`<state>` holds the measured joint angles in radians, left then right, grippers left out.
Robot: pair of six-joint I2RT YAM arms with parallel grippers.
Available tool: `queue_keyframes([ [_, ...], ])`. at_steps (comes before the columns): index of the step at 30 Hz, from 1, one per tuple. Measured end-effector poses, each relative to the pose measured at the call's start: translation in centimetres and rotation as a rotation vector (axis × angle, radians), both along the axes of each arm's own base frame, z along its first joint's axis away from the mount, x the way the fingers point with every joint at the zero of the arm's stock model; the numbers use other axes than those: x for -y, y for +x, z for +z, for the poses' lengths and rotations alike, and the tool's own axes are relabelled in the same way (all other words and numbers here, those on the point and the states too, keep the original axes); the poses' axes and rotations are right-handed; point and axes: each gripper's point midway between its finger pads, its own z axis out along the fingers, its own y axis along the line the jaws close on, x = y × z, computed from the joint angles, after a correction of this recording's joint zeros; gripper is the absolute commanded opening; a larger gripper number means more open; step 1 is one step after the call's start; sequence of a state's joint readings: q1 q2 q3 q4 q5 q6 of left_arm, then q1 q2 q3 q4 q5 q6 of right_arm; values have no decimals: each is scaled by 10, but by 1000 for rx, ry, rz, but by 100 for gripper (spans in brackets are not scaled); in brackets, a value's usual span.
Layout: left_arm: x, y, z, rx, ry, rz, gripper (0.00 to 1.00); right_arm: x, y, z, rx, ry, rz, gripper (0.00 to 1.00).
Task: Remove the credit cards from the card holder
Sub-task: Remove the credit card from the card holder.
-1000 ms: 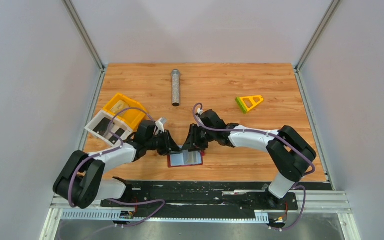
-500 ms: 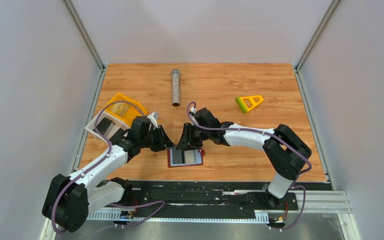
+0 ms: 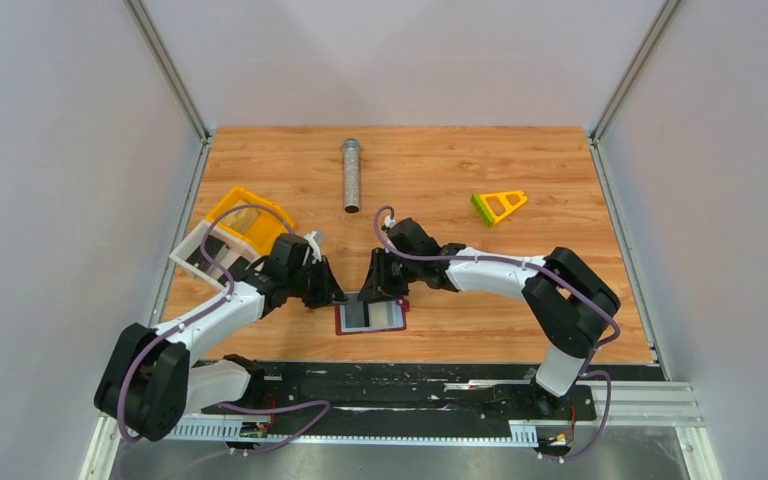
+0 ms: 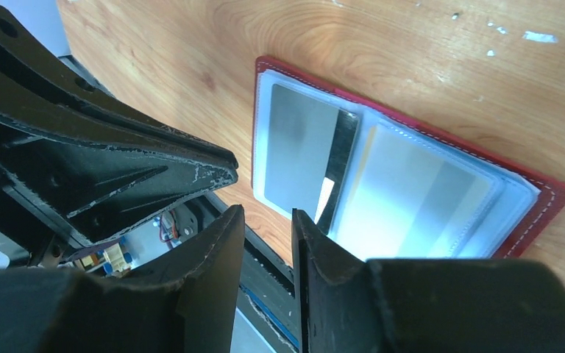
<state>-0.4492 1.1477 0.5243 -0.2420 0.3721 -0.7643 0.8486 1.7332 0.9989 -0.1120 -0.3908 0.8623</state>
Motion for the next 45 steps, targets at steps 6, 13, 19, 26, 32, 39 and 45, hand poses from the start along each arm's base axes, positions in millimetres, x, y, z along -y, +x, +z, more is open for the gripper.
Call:
queue_keyframes([
  [6, -2, -3, -17, -31, 37, -24, 3, 3, 1, -15, -16, -38, -8, 31],
  [13, -6, -6, -29, -46, 61, -28, 2, 5, 0, -30, -36, -71, -12, 31],
  [19, -9, -12, -43, -69, 73, -30, 2, 6, 1, -37, -43, -88, -16, 31],
  [26, -7, -10, -43, -62, 60, -35, 2, 7, 3, -40, -33, -99, -21, 30],
  [32, -7, -10, -43, -61, 60, -36, 2, 6, 4, -43, -36, -106, -19, 30],
  [39, -5, -8, -44, -56, 55, -37, 2, 5, 5, -47, -37, -112, -16, 29],
  [45, -5, -8, -44, -57, 53, -39, 2, 4, 6, -48, -33, -111, -7, 25],
])
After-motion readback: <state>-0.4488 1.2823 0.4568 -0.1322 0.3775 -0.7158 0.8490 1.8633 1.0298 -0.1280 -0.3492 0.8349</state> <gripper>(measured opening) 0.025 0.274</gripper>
